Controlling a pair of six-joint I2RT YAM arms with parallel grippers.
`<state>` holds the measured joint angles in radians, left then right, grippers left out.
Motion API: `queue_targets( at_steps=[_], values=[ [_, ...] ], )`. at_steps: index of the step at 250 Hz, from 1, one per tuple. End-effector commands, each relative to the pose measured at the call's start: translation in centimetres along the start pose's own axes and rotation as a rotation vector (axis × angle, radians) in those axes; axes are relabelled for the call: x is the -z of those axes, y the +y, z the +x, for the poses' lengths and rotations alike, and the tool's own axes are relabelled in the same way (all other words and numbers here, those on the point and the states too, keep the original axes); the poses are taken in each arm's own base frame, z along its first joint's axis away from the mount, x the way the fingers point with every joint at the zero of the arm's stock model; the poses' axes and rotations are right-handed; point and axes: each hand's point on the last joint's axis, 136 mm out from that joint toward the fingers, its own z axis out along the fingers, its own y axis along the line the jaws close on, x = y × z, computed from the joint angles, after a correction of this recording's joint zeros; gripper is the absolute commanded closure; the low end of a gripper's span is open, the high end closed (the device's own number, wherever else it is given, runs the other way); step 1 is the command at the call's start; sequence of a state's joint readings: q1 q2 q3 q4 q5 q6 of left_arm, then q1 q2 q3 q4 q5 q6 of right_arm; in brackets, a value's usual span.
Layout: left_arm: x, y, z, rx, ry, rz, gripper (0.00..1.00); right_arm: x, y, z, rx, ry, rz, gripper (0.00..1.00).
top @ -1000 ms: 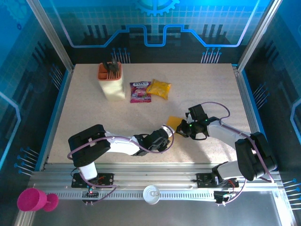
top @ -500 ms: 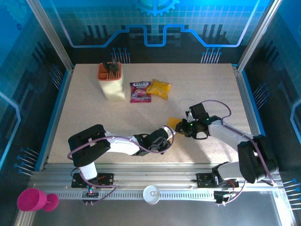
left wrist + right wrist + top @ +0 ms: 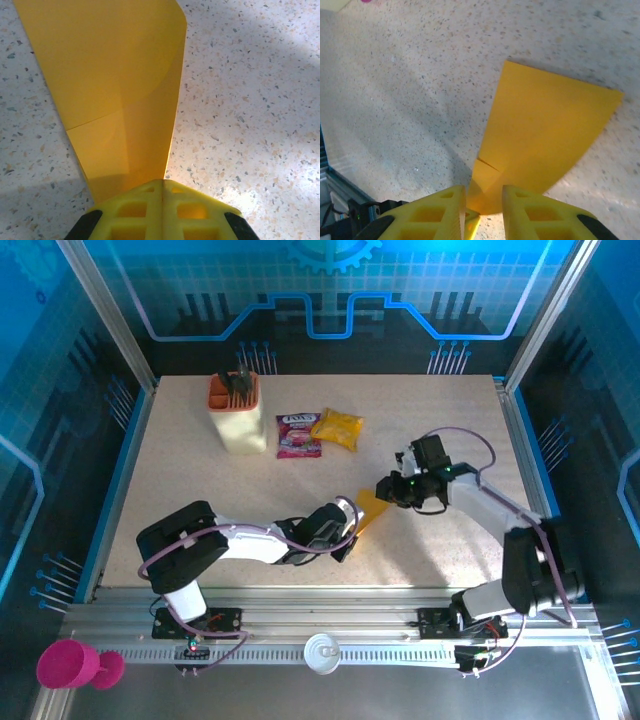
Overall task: Fold a paper plane with a square sheet of paper (pick it up from the middle)
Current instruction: Fold the wing for the fifth time at the center of the table.
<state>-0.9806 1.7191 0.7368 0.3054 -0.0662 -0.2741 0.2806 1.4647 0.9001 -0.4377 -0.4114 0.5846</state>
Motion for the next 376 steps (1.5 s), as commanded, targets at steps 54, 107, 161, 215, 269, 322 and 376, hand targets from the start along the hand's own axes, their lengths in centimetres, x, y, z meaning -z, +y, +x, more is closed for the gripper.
queue_targets(
  at_steps=[54, 107, 161, 215, 269, 322, 376],
  values=[
    [0.6, -0.6, -0.6, 0.046, -0.021, 0.062, 1.0, -4.6, 2.3, 0.0, 0.164, 0.202, -0.096, 0.84],
    [0.8, -0.1, -0.2, 0.074, -0.034, 0.056, 1.0, -7.6, 1.1, 0.7, 0.152, 0.272, -0.061, 0.9],
    [1.1, 0.0, -0.3, 0.092, -0.049, 0.06, 1.0, -9.1, -0.7, 1.3, 0.129, 0.301, -0.022, 0.92],
    [1.3, 0.7, -0.7, 0.109, -0.07, 0.049, 1.0, -10.2, -2.7, 2.3, 0.11, 0.334, 0.03, 0.94],
    [1.2, 1.1, -0.6, 0.105, -0.064, 0.042, 1.0, -10.9, -4.1, 3.1, 0.093, 0.352, 0.062, 0.96],
    [0.9, 1.5, -0.1, 0.108, -0.056, 0.029, 1.0, -11.3, -4.7, 3.5, 0.086, 0.362, 0.076, 0.97],
    [0.7, 2.1, 0.4, 0.115, -0.055, 0.012, 1.0, -11.4, -5.1, 3.7, 0.084, 0.369, 0.088, 0.97]
  ],
)
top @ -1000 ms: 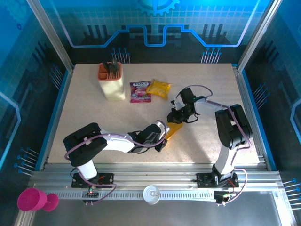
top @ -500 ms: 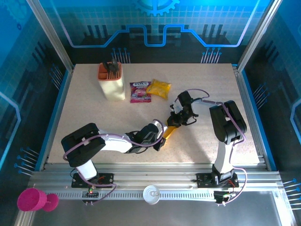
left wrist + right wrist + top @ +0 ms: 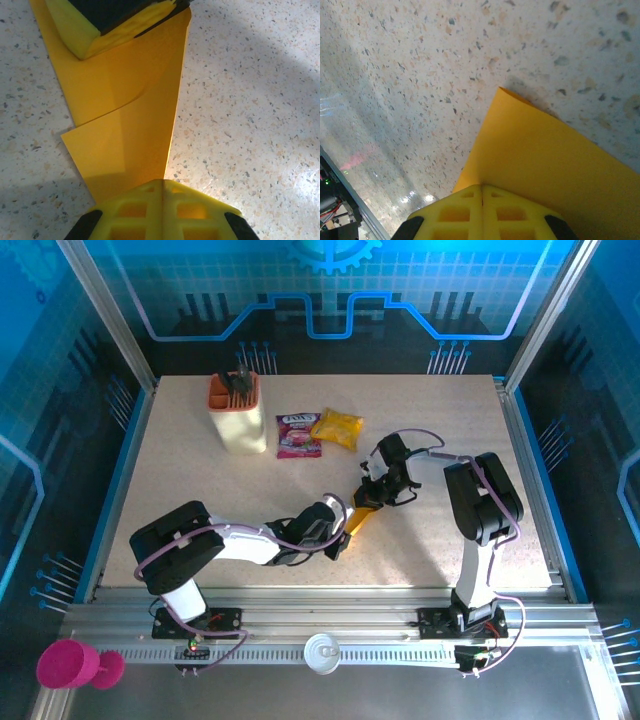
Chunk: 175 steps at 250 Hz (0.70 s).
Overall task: Fold a paper plane with a square sheet of paper (pick it up from the middle)
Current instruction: Fold the wing for the fifth time at the center of the table.
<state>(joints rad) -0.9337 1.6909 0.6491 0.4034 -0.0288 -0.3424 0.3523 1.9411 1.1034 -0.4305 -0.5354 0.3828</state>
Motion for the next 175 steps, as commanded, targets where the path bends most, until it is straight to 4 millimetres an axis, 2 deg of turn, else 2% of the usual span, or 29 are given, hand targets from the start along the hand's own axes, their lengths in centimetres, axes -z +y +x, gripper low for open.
queue_targets(
  at_steps=[1, 108, 175],
  values=[
    [0.0, 0.6, -0.1, 0.017, -0.02, -0.006, 1.0, -2.0, -3.5, 2.3, -0.046, 0.077, 0.107, 0.97],
    [0.3, 1.9, 0.1, 0.029, -0.034, -0.045, 1.0, -2.8, -4.7, 3.0, -0.061, 0.102, 0.133, 0.99],
    [0.9, 1.9, -0.7, 0.025, -0.062, -0.046, 1.0, -3.0, -5.4, 3.4, -0.063, 0.115, 0.155, 1.0]
  ],
)
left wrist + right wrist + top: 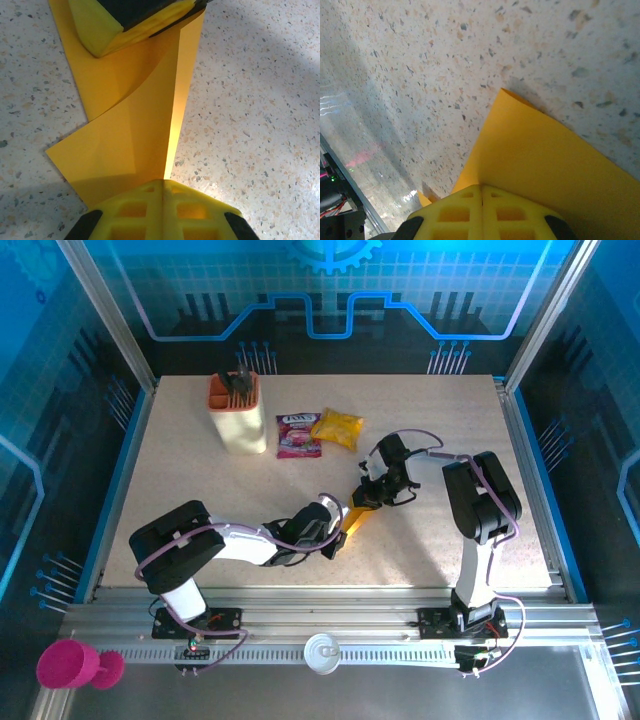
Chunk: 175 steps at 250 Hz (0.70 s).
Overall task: Fold a paper plane with a square sheet of paper (pick it up from the middle)
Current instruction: Fold the wing for the fifth time at the center of the table.
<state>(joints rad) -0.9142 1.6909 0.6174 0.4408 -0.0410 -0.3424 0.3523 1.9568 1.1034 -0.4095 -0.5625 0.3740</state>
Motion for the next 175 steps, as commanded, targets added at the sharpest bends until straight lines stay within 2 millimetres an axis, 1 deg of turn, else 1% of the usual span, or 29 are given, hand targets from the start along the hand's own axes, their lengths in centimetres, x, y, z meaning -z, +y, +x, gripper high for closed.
queue_targets(
  at_steps=[1, 40, 58, 74, 92, 108, 126, 140, 153, 175],
  values=[
    [0.7, 0.7, -0.9, 0.013, -0.045, -0.025, 1.0, -2.5, -5.6, 3.6, -0.077, 0.111, 0.181, 1.0],
    [1.0, 0.3, -1.2, 0.017, -0.052, -0.008, 1.0, -2.6, -5.9, 3.8, -0.085, 0.114, 0.18, 1.0],
    [1.1, -0.2, -1.3, 0.022, -0.052, 0.014, 1.0, -2.5, -5.7, 3.6, -0.088, 0.11, 0.172, 0.97],
    [1.2, -0.5, -1.5, 0.023, -0.05, 0.029, 1.0, -2.3, -5.2, 3.3, -0.083, 0.102, 0.156, 0.95],
    [1.1, -0.8, -1.5, 0.019, -0.042, 0.042, 1.0, -1.7, -4.1, 2.7, -0.078, 0.086, 0.132, 0.89],
    [1.0, -0.9, -1.5, 0.02, -0.036, 0.047, 1.0, -0.6, -2.8, 1.7, -0.066, 0.053, 0.116, 0.84],
    [0.9, -1.0, -1.5, 0.02, -0.03, 0.052, 1.0, 1.2, -0.9, 0.4, -0.042, -0.001, 0.095, 0.71],
    [0.8, -1.1, -1.3, 0.018, -0.024, 0.054, 1.0, 2.9, 0.6, -0.5, -0.025, -0.049, 0.086, 0.63],
    [0.7, -1.2, -1.2, 0.016, -0.021, 0.054, 1.0, 4.5, 1.7, -1.1, -0.012, -0.094, 0.084, 0.58],
    [0.7, -1.2, -1.2, 0.006, -0.02, 0.046, 1.0, 6.9, 2.6, -1.2, -0.014, -0.155, 0.107, 0.54]
  ],
)
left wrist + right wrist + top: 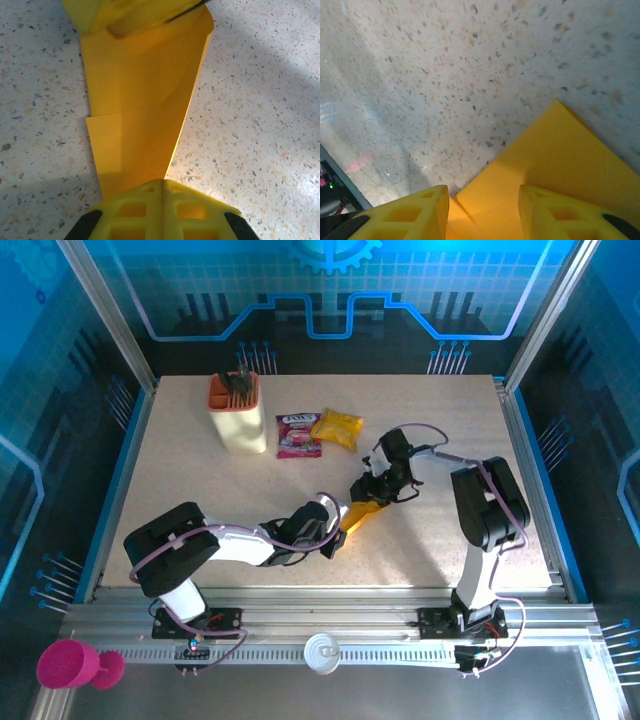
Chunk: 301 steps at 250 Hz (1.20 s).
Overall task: Fold a paper plane with a square sheet of paper (pick it up from the middle)
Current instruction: Fold the wing for the fifth time at the center of the table.
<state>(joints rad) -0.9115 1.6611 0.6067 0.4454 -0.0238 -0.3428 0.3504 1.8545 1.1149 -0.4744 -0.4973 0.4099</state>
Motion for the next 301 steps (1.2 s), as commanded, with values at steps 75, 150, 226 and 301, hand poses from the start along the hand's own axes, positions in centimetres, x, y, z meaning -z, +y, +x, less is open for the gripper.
queue_targets(
  at_steps=[75, 150, 226, 301],
  values=[
    [-0.2, -1.1, -1.0, -0.035, -0.018, -0.018, 1.0, 6.6, -1.0, 4.2, -0.162, -0.181, 0.137, 0.44],
    [-0.5, -1.5, -0.8, -0.061, -0.01, -0.023, 1.0, 4.4, -1.0, 6.5, -0.197, -0.151, 0.121, 0.43],
    [-0.8, -2.0, -0.5, -0.079, 0.002, -0.016, 1.0, 3.7, -0.7, 5.2, -0.191, -0.143, 0.116, 0.44],
    [-0.9, -2.3, -0.3, -0.096, 0.013, -0.008, 1.0, 2.5, -1.2, 5.3, -0.196, -0.115, 0.115, 0.58]
  ],
)
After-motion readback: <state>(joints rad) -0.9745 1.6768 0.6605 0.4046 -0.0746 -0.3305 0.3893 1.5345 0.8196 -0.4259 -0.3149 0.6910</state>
